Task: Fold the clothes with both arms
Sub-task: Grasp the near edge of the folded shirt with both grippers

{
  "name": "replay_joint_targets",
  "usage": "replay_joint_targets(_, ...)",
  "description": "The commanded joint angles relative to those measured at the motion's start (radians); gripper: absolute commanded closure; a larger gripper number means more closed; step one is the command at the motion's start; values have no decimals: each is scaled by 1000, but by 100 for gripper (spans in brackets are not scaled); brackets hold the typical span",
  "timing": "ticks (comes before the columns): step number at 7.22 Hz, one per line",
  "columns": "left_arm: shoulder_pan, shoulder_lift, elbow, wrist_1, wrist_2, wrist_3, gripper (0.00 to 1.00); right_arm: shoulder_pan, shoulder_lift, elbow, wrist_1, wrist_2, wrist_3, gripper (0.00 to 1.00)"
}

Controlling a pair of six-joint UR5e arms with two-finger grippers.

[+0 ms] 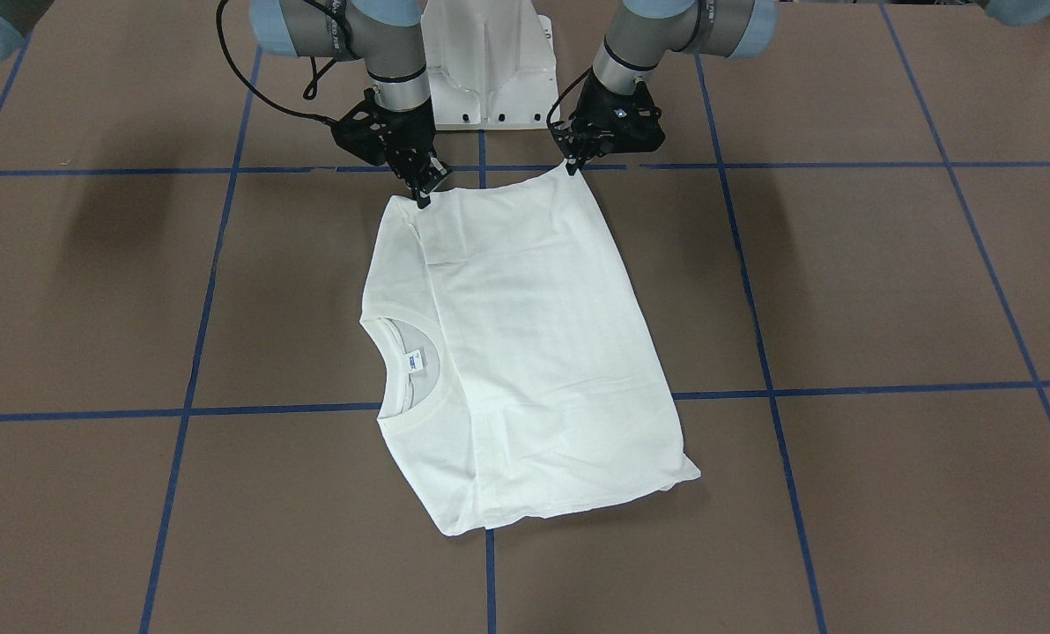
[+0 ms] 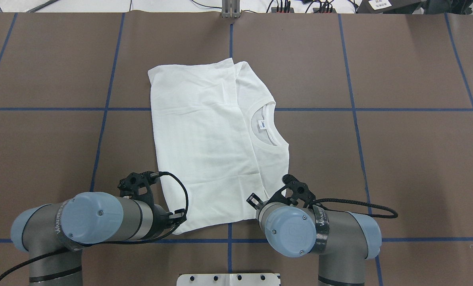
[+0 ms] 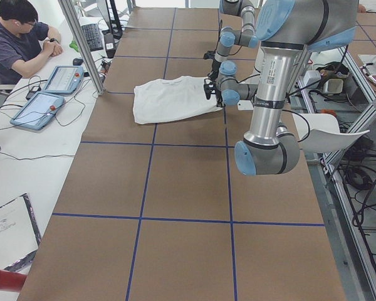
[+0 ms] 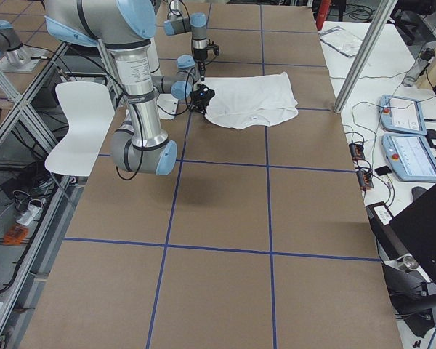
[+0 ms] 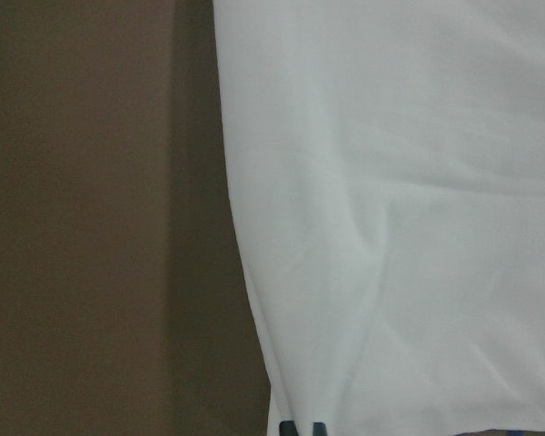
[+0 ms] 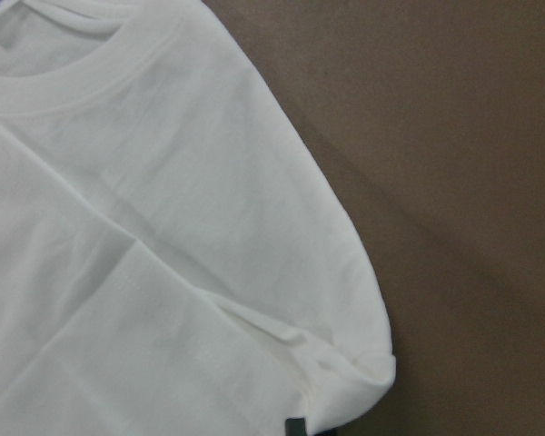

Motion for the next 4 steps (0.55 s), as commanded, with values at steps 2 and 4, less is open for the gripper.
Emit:
replay_joint_targets(2, -3, 10, -58, 23, -44, 11, 100, 15, -2, 130, -135, 14, -13, 100)
replay_joint_targets(4, 0, -3, -214, 197, -89, 12, 100, 6, -5, 299, -261, 31, -13, 100)
